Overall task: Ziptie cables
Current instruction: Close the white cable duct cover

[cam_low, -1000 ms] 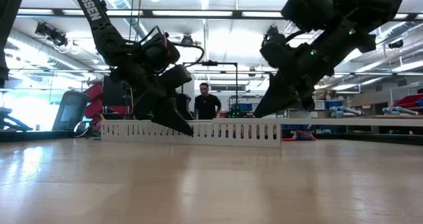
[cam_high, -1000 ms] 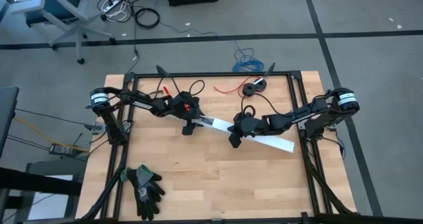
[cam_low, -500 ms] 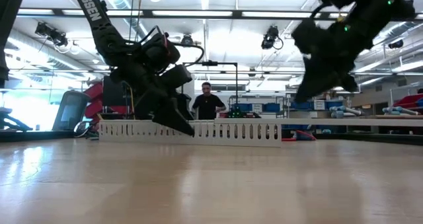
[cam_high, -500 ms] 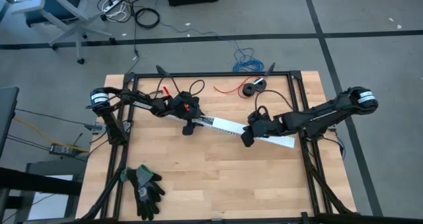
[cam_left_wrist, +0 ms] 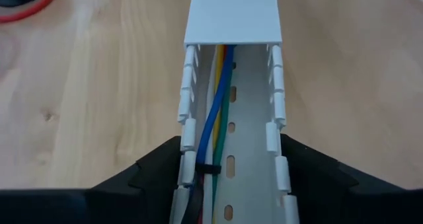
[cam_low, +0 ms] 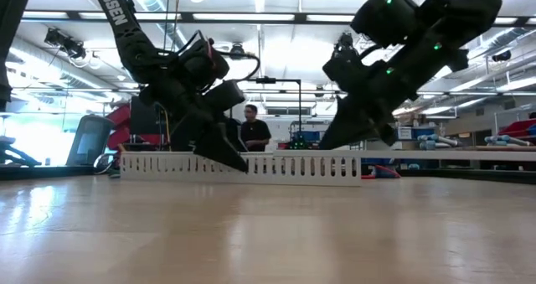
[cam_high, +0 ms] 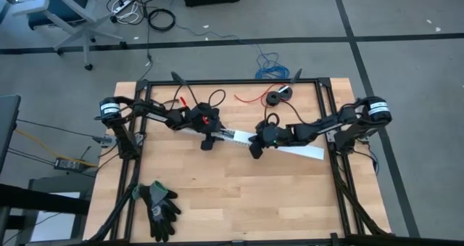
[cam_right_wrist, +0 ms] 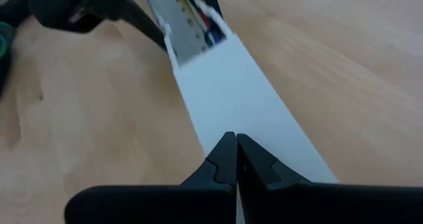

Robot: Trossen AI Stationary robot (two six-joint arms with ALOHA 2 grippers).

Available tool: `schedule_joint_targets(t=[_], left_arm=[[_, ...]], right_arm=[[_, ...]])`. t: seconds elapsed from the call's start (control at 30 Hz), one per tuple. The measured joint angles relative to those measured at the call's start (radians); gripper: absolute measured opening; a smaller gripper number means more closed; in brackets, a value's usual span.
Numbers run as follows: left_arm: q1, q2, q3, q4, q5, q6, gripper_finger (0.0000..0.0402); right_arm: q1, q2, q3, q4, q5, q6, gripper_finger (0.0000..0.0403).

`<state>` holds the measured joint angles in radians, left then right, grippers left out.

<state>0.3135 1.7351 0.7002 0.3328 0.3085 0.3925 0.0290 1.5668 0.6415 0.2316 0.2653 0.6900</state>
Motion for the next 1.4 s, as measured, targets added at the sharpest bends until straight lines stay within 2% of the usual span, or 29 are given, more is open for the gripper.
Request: schedule_joint_targets(t=[0.23,0.4,0.6,0.73,0.83,1.1,1.4], left_arm=[[-0.016,0.002,-0.001,0.025,0.002,-0.024,0.0241],[-0.023,0.001,0.0,0.042,-0.001,-0.028,0.0241],[-0.023,0.001,0.0,0.044,-0.009,-0.03,0.0241],[-0.024,0.001,0.0,0.061,-0.01,-0.031,0.0241],[-0.032,0.018,0.004,0.107,-0.011,-0.033,0.0241],[-0.049,0.102,0.007,0.213,-0.008,-0.118,0.0241],[-0.053,0.104,0.006,0.244,-0.009,-0.146,0.0241]], right_arm=[[-0.021,0.01,-0.001,0.04,-0.011,-0.058,0.0],[0.031,-0.104,-0.003,-0.004,0.042,-0.112,0.0],[0.07,-0.248,-0.003,-0.283,0.082,0.021,0.0],[0.074,-0.232,-0.003,-0.39,0.065,0.106,0.0],[0.053,-0.171,-0.003,-0.333,0.034,0.098,0.0],[-0.031,-0.01,0.006,-0.041,-0.039,-0.028,0.0],[-0.038,0.001,0.059,-0.073,-0.051,-0.109,0.0]])
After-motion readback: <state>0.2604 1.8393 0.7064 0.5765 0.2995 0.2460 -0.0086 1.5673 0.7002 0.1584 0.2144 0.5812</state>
